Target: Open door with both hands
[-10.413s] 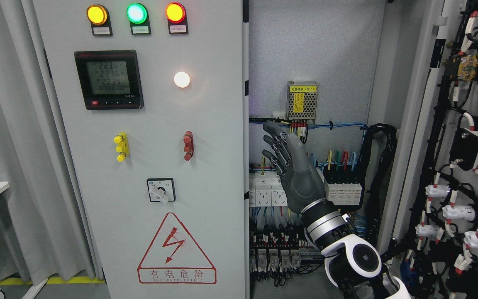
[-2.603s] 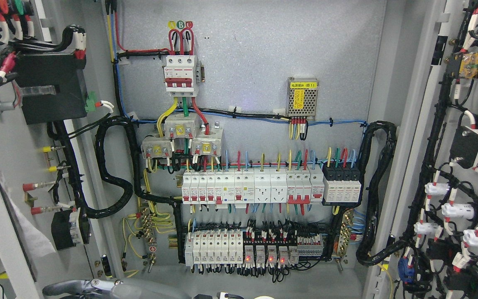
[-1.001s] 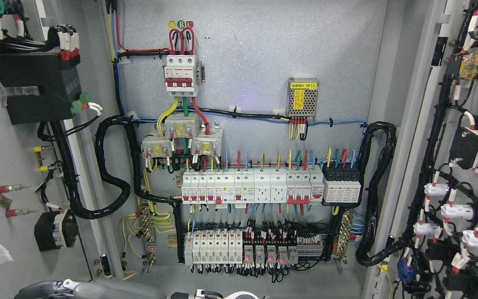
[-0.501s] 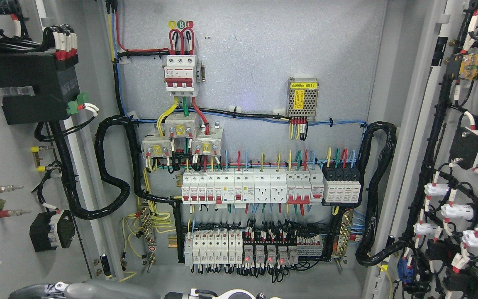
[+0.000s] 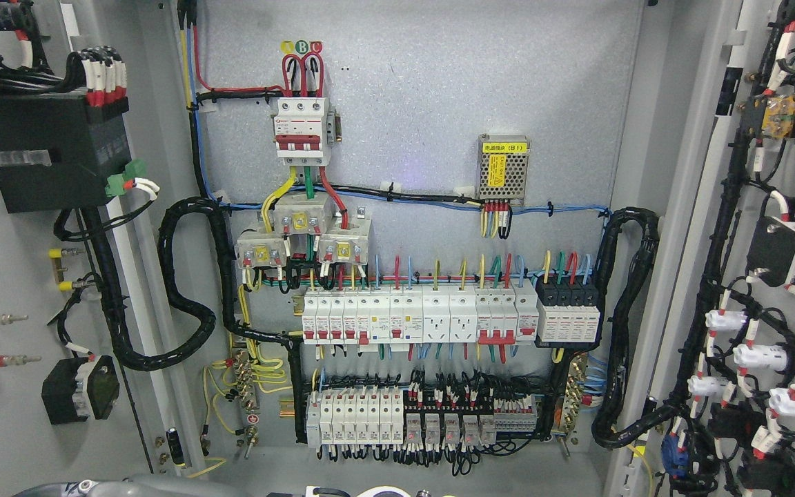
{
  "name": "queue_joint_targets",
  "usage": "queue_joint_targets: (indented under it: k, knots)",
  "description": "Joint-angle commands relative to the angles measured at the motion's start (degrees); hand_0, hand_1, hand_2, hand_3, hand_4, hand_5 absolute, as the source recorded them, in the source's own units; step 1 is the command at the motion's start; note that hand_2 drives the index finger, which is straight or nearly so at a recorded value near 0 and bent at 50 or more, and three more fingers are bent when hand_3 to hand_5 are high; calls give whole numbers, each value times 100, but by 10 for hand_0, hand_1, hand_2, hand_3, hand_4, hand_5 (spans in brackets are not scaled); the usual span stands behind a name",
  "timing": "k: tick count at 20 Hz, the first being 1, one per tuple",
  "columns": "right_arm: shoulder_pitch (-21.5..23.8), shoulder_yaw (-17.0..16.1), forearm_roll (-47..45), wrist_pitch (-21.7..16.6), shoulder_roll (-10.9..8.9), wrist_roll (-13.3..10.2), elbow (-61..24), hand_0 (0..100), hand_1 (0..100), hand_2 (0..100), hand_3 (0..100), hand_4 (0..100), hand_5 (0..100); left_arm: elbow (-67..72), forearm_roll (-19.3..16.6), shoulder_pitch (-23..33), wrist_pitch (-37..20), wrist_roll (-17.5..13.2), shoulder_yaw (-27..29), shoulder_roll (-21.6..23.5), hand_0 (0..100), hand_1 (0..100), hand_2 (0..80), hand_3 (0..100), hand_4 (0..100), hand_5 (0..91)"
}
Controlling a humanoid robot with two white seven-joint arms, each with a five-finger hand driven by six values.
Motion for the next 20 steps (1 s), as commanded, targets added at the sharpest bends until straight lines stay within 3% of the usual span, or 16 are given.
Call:
queue_joint_targets:
  k: [1, 10, 20]
  knots:
    - [-111, 192, -9, 0, 0, -19, 17, 219, 0, 0, 0, 0, 0, -3, 0, -132, -11, 6, -5, 5, 291, 0, 28, 28, 34, 0]
    - [-541, 428, -35, -17, 0, -36, 70, 219, 0, 0, 0, 0, 0, -12, 0, -158, -2, 6, -5, 5, 291, 0, 28, 28, 33, 0]
    - [-550, 517, -35, -44, 0, -151, 79, 219, 0, 0, 0, 0, 0, -3, 0, -255, 6, 6, -14, 31, 291, 0, 28, 29, 34, 0]
